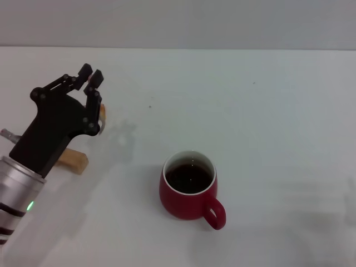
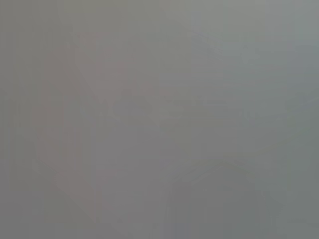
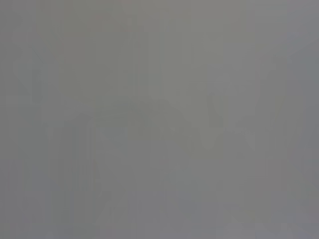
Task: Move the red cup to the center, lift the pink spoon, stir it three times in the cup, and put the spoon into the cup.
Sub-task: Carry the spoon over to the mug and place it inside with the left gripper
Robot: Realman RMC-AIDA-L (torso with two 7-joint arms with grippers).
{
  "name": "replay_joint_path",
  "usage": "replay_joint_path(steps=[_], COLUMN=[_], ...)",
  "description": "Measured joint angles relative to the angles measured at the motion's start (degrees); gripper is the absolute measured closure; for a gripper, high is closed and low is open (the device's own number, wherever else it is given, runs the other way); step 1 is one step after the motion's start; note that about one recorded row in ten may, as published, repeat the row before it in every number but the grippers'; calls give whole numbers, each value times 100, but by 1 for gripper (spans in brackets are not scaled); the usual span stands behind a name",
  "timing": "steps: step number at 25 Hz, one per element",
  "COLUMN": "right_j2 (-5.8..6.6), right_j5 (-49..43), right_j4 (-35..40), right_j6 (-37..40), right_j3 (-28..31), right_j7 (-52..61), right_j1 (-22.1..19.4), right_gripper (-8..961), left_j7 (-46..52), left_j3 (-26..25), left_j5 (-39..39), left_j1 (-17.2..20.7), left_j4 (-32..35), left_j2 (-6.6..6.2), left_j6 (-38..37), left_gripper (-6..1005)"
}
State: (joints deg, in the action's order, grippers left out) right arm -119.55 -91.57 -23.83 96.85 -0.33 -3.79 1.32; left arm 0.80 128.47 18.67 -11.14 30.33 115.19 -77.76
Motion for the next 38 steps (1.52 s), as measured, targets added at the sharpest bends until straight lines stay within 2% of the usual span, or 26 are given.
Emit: replay_joint_path(steps=[16, 19, 24, 31, 38], right_j2=[14, 11, 11, 11, 9], right_j5=[868, 1035, 1139, 1146, 1151], right_j4=[318, 380, 402, 405, 404], right_j6=[271, 247, 218, 183, 73], right_j3=[23, 22, 35, 21, -5], right_j7=[-15, -16, -16, -16, -16], right_j1=[-126, -169, -188, -141, -96], right_gripper=[537, 536, 537, 539, 537], left_j7=[473, 617, 1116, 1921, 2397], left_j3=[-124, -190, -646, -1300, -1738], left_j5=[-756, -909, -1529, -2611, -3329], left_j1=[50, 10, 35, 56, 56], left_j4=[369, 346, 429, 596, 702], left_j2=[-17, -66, -156, -184, -203], left_j6=[14, 19, -10, -90, -241], left_gripper=[870, 870, 870, 871, 871])
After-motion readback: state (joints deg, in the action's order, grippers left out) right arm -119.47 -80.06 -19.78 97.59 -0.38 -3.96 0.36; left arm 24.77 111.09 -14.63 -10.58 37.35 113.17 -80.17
